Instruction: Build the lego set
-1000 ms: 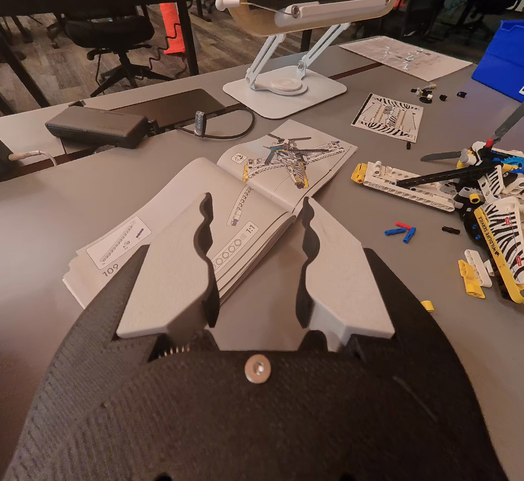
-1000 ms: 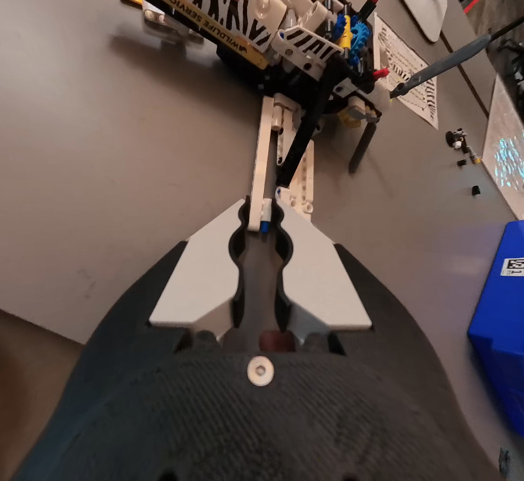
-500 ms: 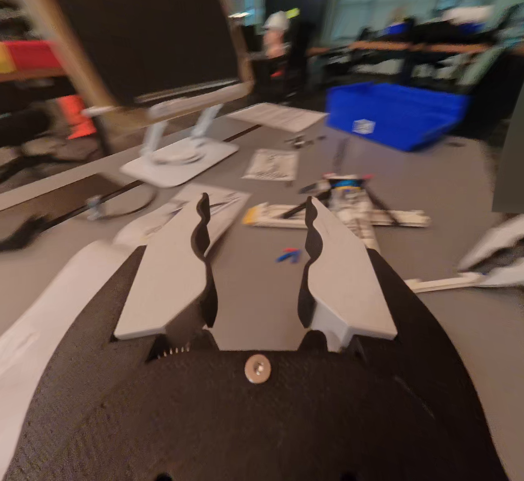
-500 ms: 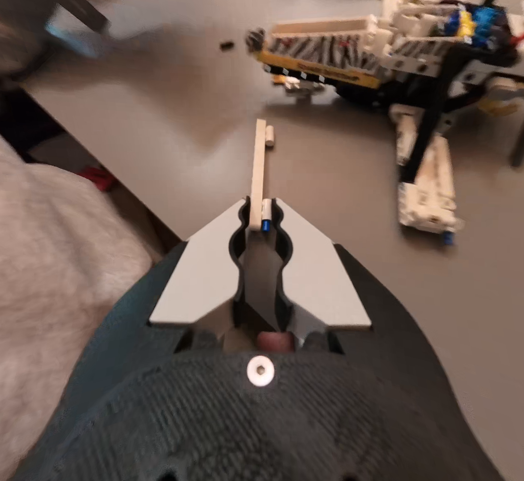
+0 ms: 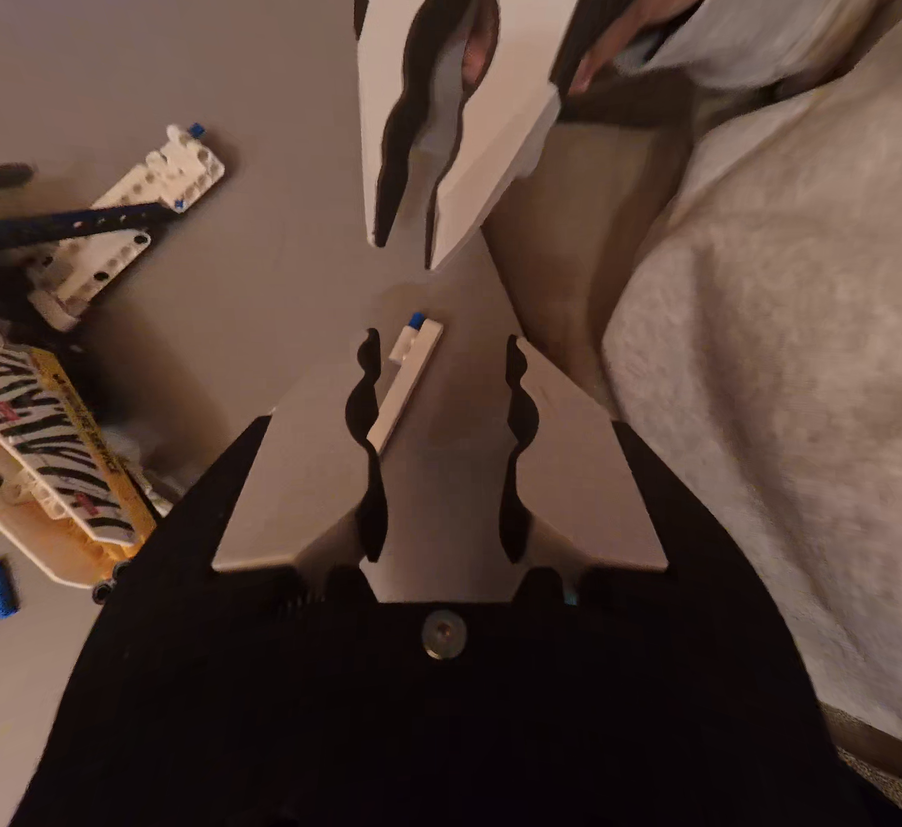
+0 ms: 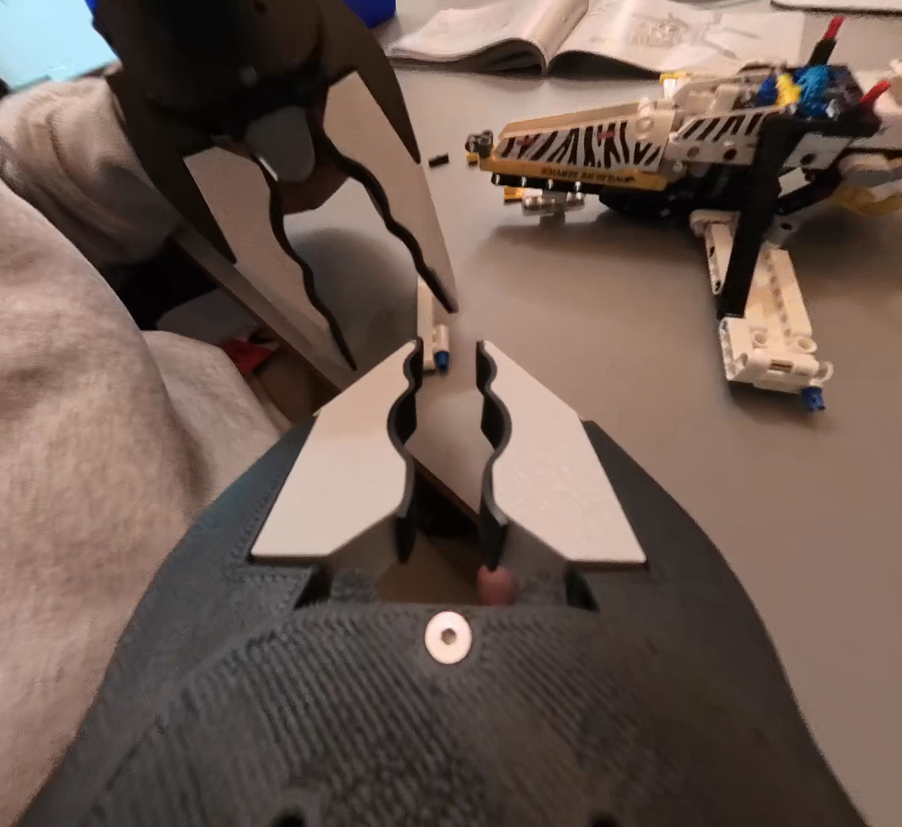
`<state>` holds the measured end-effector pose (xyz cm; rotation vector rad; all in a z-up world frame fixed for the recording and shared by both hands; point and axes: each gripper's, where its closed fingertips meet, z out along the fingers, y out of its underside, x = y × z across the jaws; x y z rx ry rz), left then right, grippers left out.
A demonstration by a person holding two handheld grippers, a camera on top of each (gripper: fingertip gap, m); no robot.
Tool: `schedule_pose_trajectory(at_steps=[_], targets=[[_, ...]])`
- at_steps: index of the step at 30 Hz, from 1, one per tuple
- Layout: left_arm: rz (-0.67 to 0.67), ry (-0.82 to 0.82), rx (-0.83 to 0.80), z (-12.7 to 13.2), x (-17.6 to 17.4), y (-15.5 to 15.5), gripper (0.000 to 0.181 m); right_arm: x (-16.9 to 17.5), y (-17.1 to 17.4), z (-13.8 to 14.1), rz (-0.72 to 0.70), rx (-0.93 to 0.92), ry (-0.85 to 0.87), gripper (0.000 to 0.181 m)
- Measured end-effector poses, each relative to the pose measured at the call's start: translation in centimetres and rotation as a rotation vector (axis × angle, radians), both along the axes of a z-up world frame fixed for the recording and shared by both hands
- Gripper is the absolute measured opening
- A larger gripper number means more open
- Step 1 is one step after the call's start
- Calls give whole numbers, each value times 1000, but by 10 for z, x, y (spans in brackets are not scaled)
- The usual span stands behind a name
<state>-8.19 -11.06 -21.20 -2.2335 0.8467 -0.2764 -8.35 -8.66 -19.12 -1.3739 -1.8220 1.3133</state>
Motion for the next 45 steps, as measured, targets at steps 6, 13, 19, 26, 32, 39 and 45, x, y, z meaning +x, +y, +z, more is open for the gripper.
schedule_pose_trajectory(at_steps=[6,13,19,26,32,39,45], targets=[[66,-1,-47,-12,-15,3,37,-9,-3,-19,24,48,-97,16],[61,-84,-52,-14,-15,4,14,-6,-14,-29,172,139,-193,5],[57,-111,-55,-13,-16,3,14,-5,-16,-29,261,258,-230,3],[56,-129,-71,-14,-16,2,14,-6,-12,-32,261,220,-256,8],[48,-126,-70,-13,-16,2,14,-4,-15,-33,288,296,-280,3],[44,-115,-63,-13,-16,2,13,-3,-13,-33,239,174,-282,0],[39,-104,-53,-13,-15,2,12,-1,-2,-31,157,119,-256,0]])
